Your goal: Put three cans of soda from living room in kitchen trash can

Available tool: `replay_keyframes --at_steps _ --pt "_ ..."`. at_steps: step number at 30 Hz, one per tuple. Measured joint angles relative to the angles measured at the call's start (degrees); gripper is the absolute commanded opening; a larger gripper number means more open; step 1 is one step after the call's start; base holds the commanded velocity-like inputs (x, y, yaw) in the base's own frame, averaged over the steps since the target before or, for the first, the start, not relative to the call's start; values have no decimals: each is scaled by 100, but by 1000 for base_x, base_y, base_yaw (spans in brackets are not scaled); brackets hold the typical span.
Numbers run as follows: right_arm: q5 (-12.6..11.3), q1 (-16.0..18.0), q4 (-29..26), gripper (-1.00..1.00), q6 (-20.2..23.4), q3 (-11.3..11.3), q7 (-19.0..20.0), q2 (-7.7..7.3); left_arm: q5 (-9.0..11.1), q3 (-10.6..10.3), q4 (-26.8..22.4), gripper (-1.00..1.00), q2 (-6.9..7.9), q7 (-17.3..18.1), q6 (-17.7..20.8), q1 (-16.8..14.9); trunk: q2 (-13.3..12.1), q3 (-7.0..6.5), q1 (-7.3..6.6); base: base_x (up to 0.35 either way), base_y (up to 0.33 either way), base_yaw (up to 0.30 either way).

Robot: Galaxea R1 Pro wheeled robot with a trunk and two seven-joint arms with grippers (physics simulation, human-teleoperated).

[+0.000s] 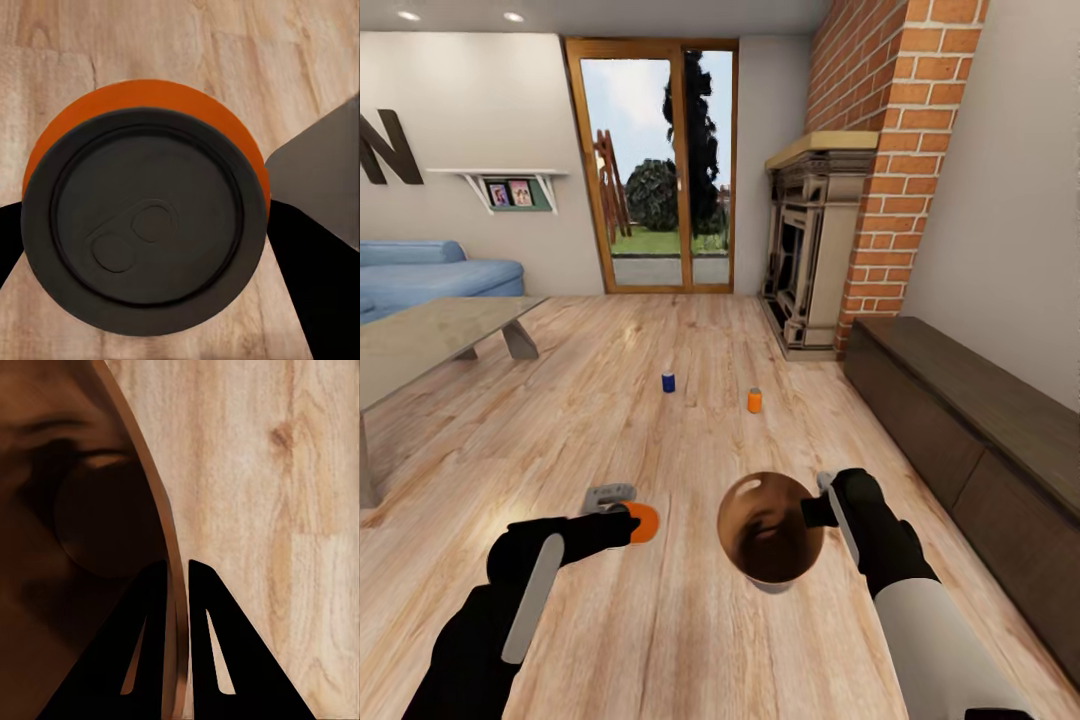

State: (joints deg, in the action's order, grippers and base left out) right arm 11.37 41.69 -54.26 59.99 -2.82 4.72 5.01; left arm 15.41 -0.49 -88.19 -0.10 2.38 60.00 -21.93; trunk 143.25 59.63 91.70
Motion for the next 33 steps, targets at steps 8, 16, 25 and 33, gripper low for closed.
replay_keyframes --at_steps 8,16,25,33 --pt "29 33 533 -100 1 -4 -543 17 999 -55 -169 -100 32 1 0 -39 -281 -148 -155 0 0 0" --pt "-88 83 952 -100 1 3 -1255 67 1947 -73 -293 -100 106 9 0 -102 -601 -292 -331 0 0 0" --pt "-186 142 1308 -100 -433 2 -1945 200 3002 -69 -310 -100 594 150 0 -101 -962 -454 -529 0 0 0" --pt "-181 190 1414 -100 -512 1 -2142 211 3601 -69 -308 -100 826 180 0 -104 -1283 -597 -705 0 0 0"
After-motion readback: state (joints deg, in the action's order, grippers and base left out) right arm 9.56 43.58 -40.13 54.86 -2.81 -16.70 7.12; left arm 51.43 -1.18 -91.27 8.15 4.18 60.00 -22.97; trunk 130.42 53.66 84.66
